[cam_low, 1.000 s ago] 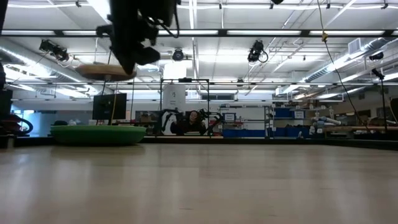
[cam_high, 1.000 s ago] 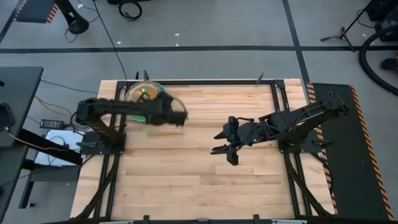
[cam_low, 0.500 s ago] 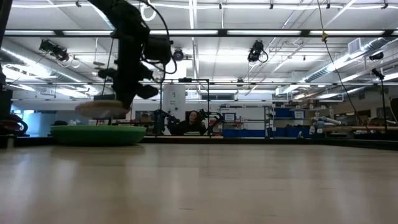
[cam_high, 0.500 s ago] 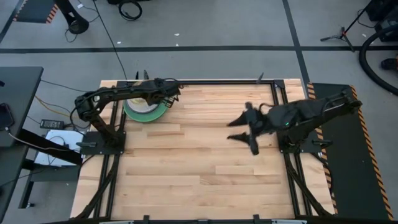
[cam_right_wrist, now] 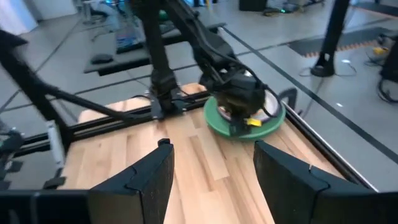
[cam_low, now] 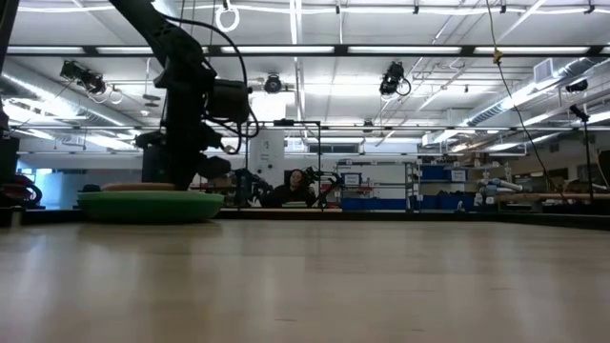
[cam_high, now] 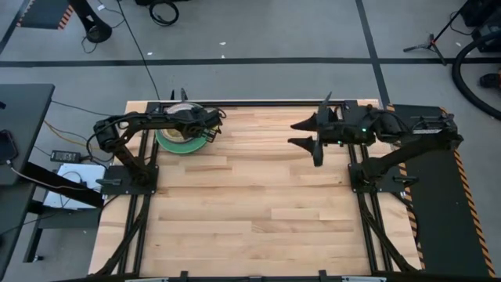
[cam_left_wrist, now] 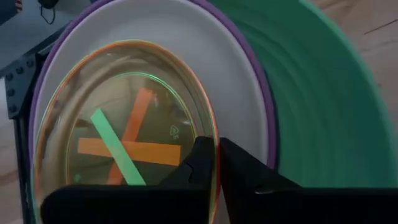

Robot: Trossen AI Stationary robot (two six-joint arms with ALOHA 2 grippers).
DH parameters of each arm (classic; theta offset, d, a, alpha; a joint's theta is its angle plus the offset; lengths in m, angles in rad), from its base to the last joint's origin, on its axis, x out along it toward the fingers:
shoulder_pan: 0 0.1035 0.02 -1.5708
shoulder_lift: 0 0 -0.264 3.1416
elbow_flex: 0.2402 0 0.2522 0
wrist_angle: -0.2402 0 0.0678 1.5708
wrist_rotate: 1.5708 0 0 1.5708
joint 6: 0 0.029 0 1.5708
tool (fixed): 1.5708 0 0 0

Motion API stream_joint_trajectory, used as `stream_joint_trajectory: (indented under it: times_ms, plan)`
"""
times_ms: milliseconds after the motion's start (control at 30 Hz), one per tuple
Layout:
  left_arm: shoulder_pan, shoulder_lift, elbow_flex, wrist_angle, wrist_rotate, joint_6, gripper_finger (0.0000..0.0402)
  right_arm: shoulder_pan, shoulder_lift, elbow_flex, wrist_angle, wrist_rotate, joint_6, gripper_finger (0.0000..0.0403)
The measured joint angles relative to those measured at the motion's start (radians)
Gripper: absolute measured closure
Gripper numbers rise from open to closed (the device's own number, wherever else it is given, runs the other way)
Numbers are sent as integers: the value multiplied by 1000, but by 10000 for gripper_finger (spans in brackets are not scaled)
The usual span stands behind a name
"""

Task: Stack plastic plates
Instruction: Stack the bottom stacked plates on top of the white plate, then return to Home Position

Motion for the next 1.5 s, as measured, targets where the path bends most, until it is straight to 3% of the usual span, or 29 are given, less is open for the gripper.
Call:
stream_joint_trajectory:
  times_ms: [200,400,500,800,1033,1167,1367,1500]
  plan:
    - [19,0,-2,18,6,12,317,-74,61,0,21,-15,-28,176]
    - [31,0,-2,72,12,35,269,-122,111,0,27,-155,-29,176]
    - [39,0,-2,85,13,37,258,-122,118,0,26,-170,-23,176]
    - [43,0,60,82,14,37,255,-96,89,0,1,-188,-22,176]
    - [48,-7,219,-14,14,73,255,-96,43,0,-2,-189,-23,176]
    - [22,-39,288,17,13,74,255,-96,22,0,-1,-189,-29,176]
    - [-6,-79,301,91,7,71,258,-109,23,0,2,-177,-64,176]
    - [-30,-113,301,77,7,85,280,-121,29,0,27,-245,-91,184]
